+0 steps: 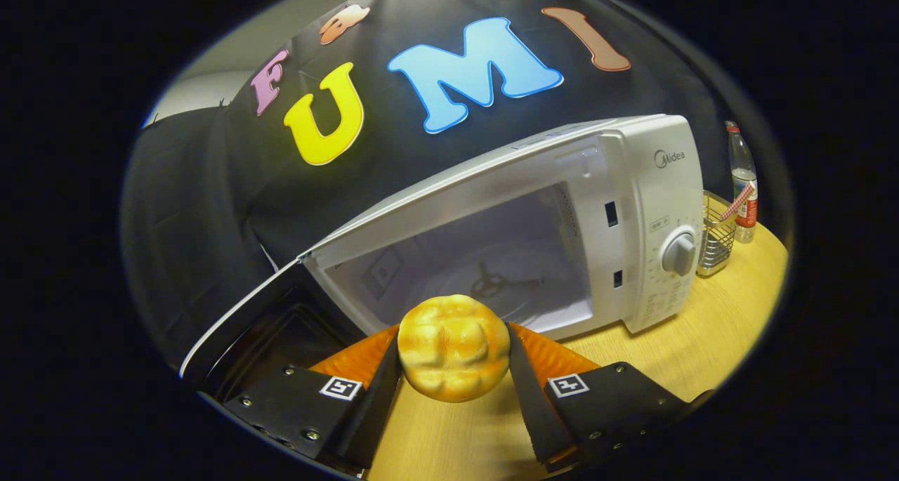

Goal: Open the microwave, put the food inside, and close the microwave door.

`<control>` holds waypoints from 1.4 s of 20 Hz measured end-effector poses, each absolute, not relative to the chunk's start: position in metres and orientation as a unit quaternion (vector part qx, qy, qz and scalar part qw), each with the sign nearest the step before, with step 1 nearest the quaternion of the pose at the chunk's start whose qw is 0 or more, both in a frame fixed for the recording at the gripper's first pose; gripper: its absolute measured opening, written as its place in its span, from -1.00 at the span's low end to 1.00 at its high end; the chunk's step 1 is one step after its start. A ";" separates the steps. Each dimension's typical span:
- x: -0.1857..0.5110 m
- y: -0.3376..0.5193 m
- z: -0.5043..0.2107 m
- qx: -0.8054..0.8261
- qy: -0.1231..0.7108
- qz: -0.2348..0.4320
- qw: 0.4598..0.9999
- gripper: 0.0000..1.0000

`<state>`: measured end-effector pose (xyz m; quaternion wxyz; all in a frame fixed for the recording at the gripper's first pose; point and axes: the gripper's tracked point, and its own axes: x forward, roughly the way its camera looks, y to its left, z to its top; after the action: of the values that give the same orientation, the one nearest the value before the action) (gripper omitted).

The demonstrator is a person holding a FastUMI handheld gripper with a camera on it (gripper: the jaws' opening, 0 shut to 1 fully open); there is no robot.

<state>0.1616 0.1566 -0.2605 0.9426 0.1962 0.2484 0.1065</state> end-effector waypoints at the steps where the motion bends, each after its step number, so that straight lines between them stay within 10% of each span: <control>1: 0.171 0.161 -0.263 0.201 0.242 0.105 0.943 0.68; 28: 0.195 0.177 -0.264 0.165 0.240 0.063 0.955 0.95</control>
<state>0.1945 0.1770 -0.2645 0.9545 0.1650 0.2402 0.0626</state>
